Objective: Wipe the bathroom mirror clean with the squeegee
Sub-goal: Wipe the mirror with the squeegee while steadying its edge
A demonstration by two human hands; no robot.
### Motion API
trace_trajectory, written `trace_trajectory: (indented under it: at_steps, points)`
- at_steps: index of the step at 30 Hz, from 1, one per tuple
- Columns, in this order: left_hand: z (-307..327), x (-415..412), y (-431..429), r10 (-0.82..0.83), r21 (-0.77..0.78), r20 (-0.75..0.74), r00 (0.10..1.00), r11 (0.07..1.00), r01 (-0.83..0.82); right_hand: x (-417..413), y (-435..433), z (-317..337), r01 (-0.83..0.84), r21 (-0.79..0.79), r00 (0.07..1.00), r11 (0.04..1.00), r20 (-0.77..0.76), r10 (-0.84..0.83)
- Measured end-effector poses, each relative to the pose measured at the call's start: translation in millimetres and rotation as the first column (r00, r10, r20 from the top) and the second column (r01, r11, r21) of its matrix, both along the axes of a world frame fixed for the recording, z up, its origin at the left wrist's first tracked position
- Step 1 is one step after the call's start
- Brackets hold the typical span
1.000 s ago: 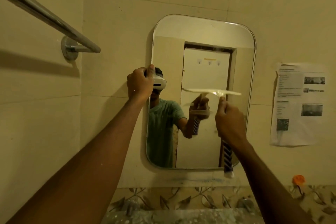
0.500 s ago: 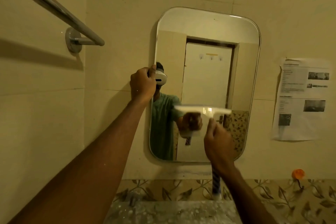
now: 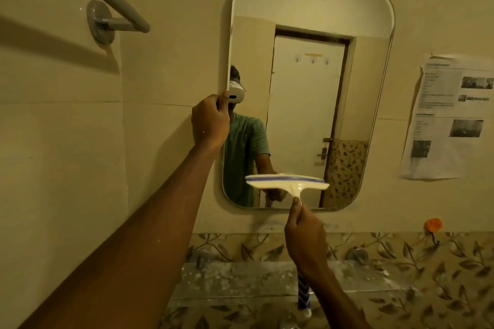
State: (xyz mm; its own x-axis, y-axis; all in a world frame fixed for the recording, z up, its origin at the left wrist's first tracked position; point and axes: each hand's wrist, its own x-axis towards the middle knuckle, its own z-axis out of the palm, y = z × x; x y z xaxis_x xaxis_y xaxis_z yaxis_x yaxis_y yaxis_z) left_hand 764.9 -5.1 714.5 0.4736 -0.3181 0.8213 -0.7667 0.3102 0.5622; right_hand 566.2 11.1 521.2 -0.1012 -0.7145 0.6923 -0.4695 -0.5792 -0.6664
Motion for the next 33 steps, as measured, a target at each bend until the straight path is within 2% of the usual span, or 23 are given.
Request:
trace_trajectory:
  at_steps: [5,7,12,15,20,23,25,26,28,30,33]
  points:
    - [-1.9,-1.2,3.9,-0.03,0.011,-0.044,0.999,0.999,0.03,2.9,-13.5,74.9,0.025,-0.148,0.999,0.989,0.04,-0.019]
    - [-1.7,-1.6,5.9,-0.037,0.028,-0.056,0.998,0.999,0.039,6.3,-14.4,78.7,0.024,-0.161,0.999,0.987,0.03,-0.019]
    - [-1.0,-3.3,8.4,-0.039,0.048,-0.057,0.998,0.998,0.041,-1.7,-3.6,3.5,0.012,-0.083,0.999,0.996,-0.031,-0.014]
    - [-2.3,-7.6,8.3,-0.038,0.039,-0.067,0.997,0.998,0.04,-15.9,-0.6,-32.6,0.072,-0.053,0.986,0.996,-0.145,-0.079]
    - [-2.7,-10.8,7.8,-0.049,0.039,-0.104,0.993,0.998,0.053,-59.8,-1.0,-59.3,0.124,0.123,0.95,0.985,-0.301,-0.082]
    - [-3.2,-11.5,5.3,-0.025,0.024,-0.117,0.993,0.999,0.028,-97.5,-6.6,-48.8,0.107,0.05,0.933,0.993,-0.351,-0.082]
    - [-4.3,-13.5,4.1,0.0,0.018,-0.119,0.993,1.0,0.002,-125.1,-17.0,-28.6,0.096,-0.098,0.883,0.99,-0.451,-0.13]
    - [-4.7,-14.3,3.6,0.012,0.016,-0.122,0.992,1.0,-0.01,-138.1,-23.9,-14.3,0.094,-0.175,0.826,0.98,-0.536,-0.175]
    - [-4.7,-14.6,3.0,0.031,0.019,-0.129,0.991,0.999,-0.028,-157.1,-40.2,16.7,0.07,-0.275,0.655,0.959,-0.713,-0.252]
    - [-4.7,-14.2,1.5,0.037,0.028,-0.137,0.99,0.999,-0.034,-164.2,-57.6,42.1,0.033,-0.308,0.54,0.951,-0.795,-0.276]
    - [-4.6,-12.8,0.5,0.033,0.039,-0.137,0.99,0.999,-0.028,-143.7,-66.2,72.5,-0.086,-0.314,0.541,0.946,-0.812,-0.22]
